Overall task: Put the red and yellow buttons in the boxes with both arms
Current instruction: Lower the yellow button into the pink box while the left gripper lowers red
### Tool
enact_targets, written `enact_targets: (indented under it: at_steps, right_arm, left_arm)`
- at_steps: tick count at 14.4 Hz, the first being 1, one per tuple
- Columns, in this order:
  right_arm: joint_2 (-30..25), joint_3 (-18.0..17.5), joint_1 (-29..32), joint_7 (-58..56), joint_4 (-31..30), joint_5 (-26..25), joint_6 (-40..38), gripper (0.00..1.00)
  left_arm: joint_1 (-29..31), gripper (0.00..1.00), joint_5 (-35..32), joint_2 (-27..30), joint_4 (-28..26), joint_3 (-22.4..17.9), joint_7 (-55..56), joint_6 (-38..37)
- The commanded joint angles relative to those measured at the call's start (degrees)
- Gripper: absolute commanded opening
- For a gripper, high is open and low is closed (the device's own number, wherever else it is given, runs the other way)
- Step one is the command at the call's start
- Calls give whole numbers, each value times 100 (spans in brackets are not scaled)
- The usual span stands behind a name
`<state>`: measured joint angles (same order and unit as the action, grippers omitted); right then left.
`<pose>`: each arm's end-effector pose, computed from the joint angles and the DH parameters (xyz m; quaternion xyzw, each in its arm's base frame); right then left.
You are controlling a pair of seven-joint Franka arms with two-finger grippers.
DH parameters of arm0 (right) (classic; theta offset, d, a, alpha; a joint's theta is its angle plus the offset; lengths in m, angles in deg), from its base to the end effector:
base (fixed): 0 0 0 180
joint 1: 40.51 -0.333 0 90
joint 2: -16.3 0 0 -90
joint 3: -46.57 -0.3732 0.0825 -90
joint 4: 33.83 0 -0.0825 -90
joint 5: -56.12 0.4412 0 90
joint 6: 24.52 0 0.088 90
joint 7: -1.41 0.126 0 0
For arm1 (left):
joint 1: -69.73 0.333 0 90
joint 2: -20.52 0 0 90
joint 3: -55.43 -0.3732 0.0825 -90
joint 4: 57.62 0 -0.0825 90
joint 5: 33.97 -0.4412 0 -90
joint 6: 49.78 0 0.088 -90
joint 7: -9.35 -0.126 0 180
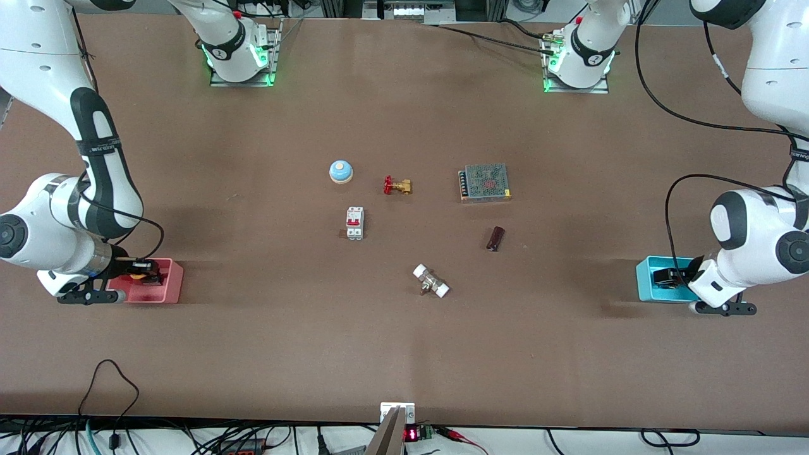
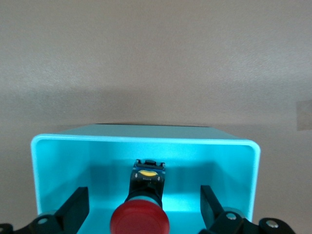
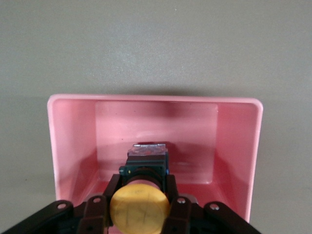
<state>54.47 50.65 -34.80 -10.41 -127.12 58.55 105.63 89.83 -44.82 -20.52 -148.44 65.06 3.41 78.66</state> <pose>0.7562 -0.1221 0.2182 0.9999 0.0112 -0.0114 0.0039 0.7548 0.1653 0.2022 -0.9996 0.0022 0.0254 0.0137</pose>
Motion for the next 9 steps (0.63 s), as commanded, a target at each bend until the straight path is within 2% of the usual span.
enact_targets:
  at_steps: [1,2,3,6,7,9]
  right_arm:
    - [23,-4,27,-137,-31,81,116,44]
    - [32,-4,27,-137,-31,81,124,45]
    - [32,-4,27,-137,-31,73,151,50]
    - [32,-4,27,-137,-40,73,177,91]
    - [32,-4,27,-137,-40,73,177,97]
    - [32,-4,27,-137,-31,73,177,98]
  left_arm:
    - [20,100,74,359,-6,57,-127,-398]
    - [12,100,65,473,3,65,-127,-520]
    - [-6,100,57,596,11,74,-127,-670]
    - [-190,100,48,1088,20,83,-118,-1240]
    - [-321,100,48,1298,29,83,-101,-1503]
    - [-594,100,100,1572,248,83,-57,-2187]
